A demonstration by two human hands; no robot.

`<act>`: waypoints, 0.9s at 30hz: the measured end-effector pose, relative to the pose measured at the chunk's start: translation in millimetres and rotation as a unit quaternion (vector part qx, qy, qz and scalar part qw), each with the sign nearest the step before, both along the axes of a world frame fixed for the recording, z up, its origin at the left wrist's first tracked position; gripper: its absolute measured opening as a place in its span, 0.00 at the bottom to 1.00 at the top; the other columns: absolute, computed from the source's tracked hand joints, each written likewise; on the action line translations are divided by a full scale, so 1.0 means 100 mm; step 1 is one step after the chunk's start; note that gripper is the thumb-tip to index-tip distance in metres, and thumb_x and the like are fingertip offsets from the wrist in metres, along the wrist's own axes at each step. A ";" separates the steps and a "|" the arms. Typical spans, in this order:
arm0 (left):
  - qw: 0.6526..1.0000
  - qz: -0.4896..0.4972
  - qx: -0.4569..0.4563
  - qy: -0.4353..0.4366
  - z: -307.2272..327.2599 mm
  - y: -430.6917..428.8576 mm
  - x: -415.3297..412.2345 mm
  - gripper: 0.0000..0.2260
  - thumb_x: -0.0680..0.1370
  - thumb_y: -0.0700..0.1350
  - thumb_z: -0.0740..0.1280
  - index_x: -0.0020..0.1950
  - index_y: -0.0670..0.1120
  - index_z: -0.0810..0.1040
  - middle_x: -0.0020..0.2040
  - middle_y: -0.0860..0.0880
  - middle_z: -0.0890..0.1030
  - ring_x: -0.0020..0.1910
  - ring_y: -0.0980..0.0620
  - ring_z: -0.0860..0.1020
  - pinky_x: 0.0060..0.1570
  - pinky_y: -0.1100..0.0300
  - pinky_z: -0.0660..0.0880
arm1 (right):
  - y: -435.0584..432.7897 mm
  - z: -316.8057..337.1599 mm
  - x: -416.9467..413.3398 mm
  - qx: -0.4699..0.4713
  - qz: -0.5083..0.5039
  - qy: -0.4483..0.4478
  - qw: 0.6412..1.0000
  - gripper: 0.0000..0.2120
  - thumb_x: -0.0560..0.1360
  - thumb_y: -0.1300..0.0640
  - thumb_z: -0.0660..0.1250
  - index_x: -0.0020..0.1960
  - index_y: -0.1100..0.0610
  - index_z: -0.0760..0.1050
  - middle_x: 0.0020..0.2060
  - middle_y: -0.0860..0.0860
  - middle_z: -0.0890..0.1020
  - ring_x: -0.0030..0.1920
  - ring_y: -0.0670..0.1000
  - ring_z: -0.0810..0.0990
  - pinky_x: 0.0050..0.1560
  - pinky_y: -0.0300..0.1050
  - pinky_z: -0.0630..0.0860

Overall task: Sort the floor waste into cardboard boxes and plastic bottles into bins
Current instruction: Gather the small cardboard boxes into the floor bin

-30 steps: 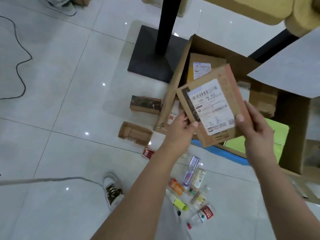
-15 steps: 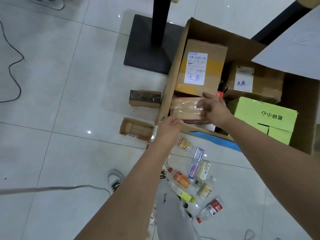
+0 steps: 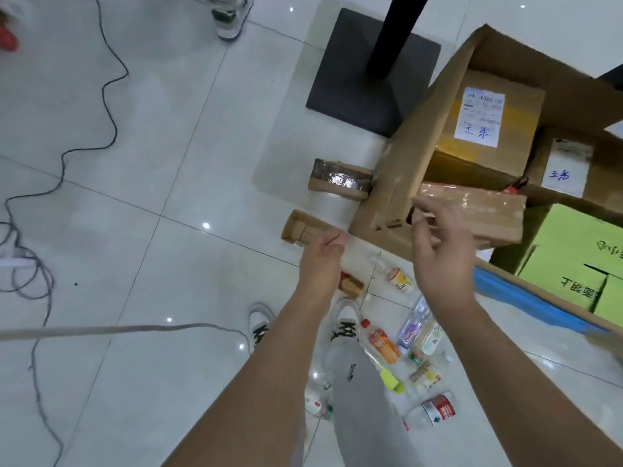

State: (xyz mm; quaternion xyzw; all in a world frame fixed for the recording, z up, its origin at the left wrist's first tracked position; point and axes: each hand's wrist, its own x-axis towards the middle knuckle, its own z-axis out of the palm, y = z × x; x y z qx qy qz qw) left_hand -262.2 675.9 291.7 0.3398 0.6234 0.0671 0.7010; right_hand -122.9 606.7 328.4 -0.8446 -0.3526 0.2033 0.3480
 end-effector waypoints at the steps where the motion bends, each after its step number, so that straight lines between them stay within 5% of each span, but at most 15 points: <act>1: 1.000 0.011 -0.004 0.015 -0.03 0.00 -0.14 0.08 0.77 0.43 0.64 0.44 0.55 0.79 0.47 0.53 0.82 0.49 0.53 0.78 0.56 0.56 0.74 | 0.02 -0.07 -0.19 0.000 0.025 0.017 1.000 0.12 0.81 0.59 0.61 0.63 0.54 0.77 0.57 0.45 0.77 0.60 0.47 0.75 0.61 0.48 0.74; 3: 0.998 0.019 -0.022 0.047 -0.16 -0.04 -0.40 0.09 0.77 0.42 0.63 0.45 0.55 0.79 0.50 0.52 0.81 0.51 0.51 0.78 0.56 0.56 0.73 | 0.03 -0.32 -0.51 -0.025 0.074 0.039 0.996 0.12 0.81 0.60 0.62 0.63 0.56 0.77 0.56 0.48 0.78 0.57 0.49 0.77 0.60 0.48 0.75; 7: 0.995 -0.012 -0.038 0.093 -0.61 -0.10 -0.85 0.17 0.76 0.43 0.63 0.65 0.45 0.77 0.64 0.46 0.78 0.63 0.46 0.75 0.67 0.49 0.70 | 0.07 -1.11 -0.83 -0.184 0.101 0.100 0.973 0.15 0.80 0.59 0.63 0.66 0.60 0.74 0.58 0.55 0.78 0.59 0.54 0.76 0.58 0.44 0.71; 17: 0.990 -0.048 -0.049 0.120 -2.96 -0.29 -1.30 0.17 0.79 0.40 0.61 0.67 0.49 0.73 0.68 0.50 0.73 0.62 0.49 0.75 0.63 0.54 0.72 | 0.33 -3.61 -0.95 -0.405 0.214 0.033 0.888 0.10 0.79 0.53 0.62 0.55 0.59 0.73 0.47 0.54 0.82 0.47 0.55 0.82 0.46 0.49 0.79; 20: 0.992 -0.034 -0.052 0.110 -3.59 -0.40 -1.36 0.17 0.79 0.40 0.61 0.67 0.48 0.73 0.68 0.48 0.74 0.63 0.46 0.75 0.64 0.53 0.72 | 0.47 -4.25 -1.10 -0.403 0.268 -0.011 0.875 0.14 0.78 0.56 0.63 0.62 0.58 0.72 0.57 0.56 0.78 0.53 0.58 0.80 0.51 0.50 0.79; 27: 0.994 0.024 -0.070 0.079 -4.15 -0.76 -1.66 0.15 0.79 0.39 0.62 0.67 0.46 0.74 0.66 0.47 0.75 0.62 0.50 0.74 0.63 0.58 0.70 | 0.35 -4.94 -1.23 -0.428 0.256 -0.115 0.859 0.14 0.79 0.66 0.58 0.62 0.59 0.73 0.54 0.60 0.80 0.54 0.61 0.79 0.46 0.49 0.75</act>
